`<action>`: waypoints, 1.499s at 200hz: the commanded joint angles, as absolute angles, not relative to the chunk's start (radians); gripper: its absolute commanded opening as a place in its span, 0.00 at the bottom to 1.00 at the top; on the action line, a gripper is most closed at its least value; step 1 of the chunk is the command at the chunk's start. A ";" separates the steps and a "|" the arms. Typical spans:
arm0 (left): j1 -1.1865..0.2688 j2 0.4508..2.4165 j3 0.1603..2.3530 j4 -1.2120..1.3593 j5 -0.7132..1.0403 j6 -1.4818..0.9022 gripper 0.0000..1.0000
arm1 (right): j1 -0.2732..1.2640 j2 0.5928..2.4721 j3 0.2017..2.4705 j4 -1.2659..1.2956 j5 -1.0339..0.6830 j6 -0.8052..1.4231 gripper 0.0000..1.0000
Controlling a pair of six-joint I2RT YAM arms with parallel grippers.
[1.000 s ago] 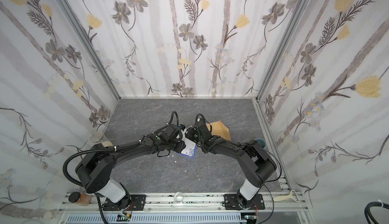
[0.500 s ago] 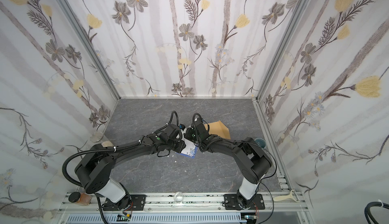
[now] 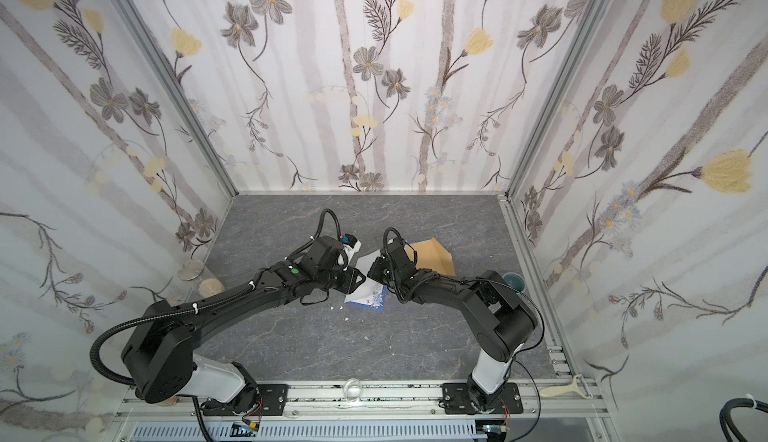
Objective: Place the letter into the envelope and seal it
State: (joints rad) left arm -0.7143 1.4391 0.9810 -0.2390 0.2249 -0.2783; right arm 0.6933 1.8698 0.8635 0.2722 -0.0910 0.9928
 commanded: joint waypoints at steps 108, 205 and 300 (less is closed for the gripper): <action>-0.541 1.451 0.761 0.109 0.548 -0.580 0.52 | 0.549 1.661 0.784 0.317 -0.374 0.791 0.00; -0.466 1.566 0.643 0.550 0.732 -0.775 0.63 | 0.521 1.615 0.761 0.391 -0.504 0.807 0.00; -0.486 1.636 0.625 0.679 0.794 -0.817 0.65 | 0.519 1.643 0.726 0.472 -0.527 0.863 0.00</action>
